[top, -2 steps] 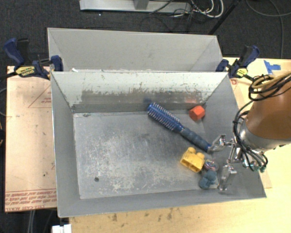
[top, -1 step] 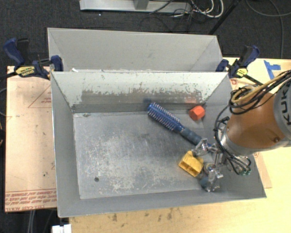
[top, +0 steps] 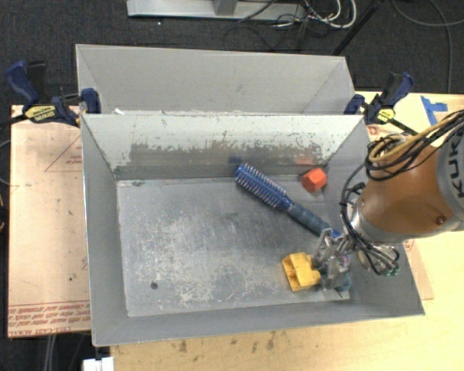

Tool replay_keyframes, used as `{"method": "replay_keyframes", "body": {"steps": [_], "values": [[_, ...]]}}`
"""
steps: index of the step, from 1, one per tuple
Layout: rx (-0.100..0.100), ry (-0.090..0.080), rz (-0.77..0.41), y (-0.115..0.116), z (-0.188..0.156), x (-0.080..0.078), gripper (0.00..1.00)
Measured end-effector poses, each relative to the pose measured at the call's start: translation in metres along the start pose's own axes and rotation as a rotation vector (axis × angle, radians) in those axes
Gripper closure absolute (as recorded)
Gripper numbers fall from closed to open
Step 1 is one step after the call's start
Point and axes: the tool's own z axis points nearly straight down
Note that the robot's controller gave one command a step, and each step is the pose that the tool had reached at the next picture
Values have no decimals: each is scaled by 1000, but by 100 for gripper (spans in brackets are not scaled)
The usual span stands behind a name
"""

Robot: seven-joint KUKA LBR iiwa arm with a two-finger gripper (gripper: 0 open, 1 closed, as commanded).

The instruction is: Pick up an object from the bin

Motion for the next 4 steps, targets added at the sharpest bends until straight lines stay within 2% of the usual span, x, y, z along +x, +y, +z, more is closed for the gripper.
{"method": "replay_keyframes", "body": {"steps": [1,2,3,4], "values": [[-6,23,0,1,5,7,0],[-14,27,-125,16,-64,-58,0],[-22,51,-40,48,-4,-129,0],[-18,42,-80,54,24,-138,0]]}}
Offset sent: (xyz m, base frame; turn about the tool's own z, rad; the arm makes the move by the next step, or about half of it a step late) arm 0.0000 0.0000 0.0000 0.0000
